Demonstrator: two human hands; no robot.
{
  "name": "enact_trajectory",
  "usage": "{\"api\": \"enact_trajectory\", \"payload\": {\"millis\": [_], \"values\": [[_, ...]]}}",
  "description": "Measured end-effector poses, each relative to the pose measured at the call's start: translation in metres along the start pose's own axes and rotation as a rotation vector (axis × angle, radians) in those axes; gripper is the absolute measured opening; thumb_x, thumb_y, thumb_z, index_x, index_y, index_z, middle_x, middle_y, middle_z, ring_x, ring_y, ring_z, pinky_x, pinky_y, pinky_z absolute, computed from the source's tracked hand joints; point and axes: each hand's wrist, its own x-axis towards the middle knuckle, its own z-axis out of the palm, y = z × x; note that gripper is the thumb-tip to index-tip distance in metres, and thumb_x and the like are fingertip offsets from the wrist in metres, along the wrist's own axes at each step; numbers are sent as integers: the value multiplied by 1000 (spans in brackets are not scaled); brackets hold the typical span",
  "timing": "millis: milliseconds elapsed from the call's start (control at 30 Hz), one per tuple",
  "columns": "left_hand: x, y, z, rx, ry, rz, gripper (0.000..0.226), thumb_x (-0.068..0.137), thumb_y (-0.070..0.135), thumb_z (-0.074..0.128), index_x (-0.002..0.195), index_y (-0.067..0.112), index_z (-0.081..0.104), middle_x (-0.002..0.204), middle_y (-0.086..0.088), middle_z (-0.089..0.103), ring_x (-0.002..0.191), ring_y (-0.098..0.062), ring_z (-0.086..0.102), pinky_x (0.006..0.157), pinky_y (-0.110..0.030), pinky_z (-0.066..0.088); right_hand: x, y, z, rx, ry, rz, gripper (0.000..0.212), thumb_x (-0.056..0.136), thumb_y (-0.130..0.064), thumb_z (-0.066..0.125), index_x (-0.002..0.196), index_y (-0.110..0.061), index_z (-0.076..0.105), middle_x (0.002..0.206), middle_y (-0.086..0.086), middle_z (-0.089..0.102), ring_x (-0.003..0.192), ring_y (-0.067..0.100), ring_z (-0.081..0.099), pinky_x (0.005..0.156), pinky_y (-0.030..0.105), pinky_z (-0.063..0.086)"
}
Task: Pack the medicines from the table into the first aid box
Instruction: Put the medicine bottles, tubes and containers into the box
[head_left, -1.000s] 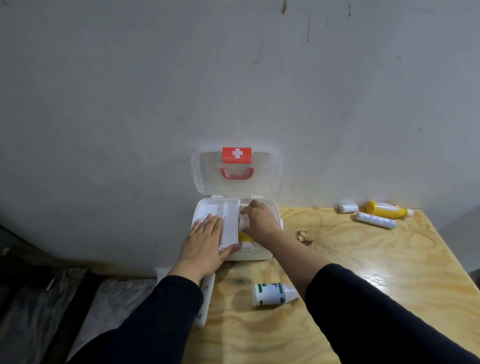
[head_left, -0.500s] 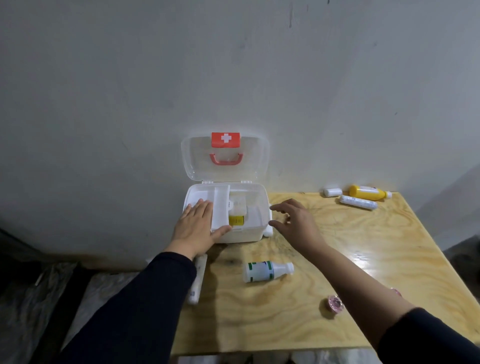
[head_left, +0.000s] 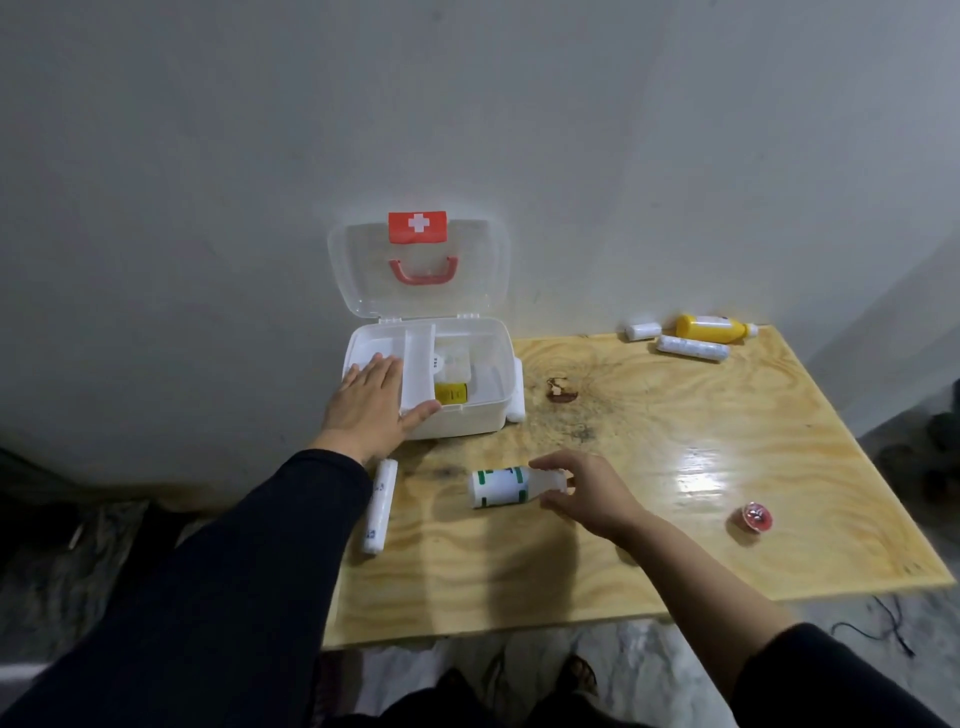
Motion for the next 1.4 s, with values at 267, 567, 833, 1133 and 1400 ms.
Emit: {"api": "enact_trajectory", "payload": {"millis": [267,567,833,1133,1400], "values": [[1,-1,1,7,-8,1,91,89,71,17,155,8,7,164,-7,8,152,-20,2,124,-39,3,6,-3,-23,30,3,3,32,80,-9,71,111,-13,69,103,-1,68,91,13,61,77,20,51],[1,-2,1,-2,-5,8,93,88,72,16,155,8,7,164,-7,8,152,-20,2,124,-39,3,17,-24,-41,384,242,-3,32,78,-8,75,108,-14,67,96,-1,70,90,14,68,80,30,59],[2,-2,3,-14,16,20,96,85,73,15,155,8,9,164,-7,10,152,-21,4,124,-39,4,37,-60,-94,441,502,-83,33,82,-12,73,114,-14,68,90,0,70,85,10,63,85,37,59],[8,-5,6,4,45,29,95,85,74,16,150,5,20,158,-9,25,149,-24,16,123,-42,12,85,-119,-93,390,538,-198,35,85,-12,69,120,-11,64,99,-1,69,88,7,62,80,15,52],[2,-5,3,-46,41,10,120,64,85,-10,155,9,12,163,-5,14,152,-18,5,123,-35,0,118,-122,-51,264,501,-130,38,89,-8,61,126,-12,59,120,4,66,109,18,61,97,32,52]]}}
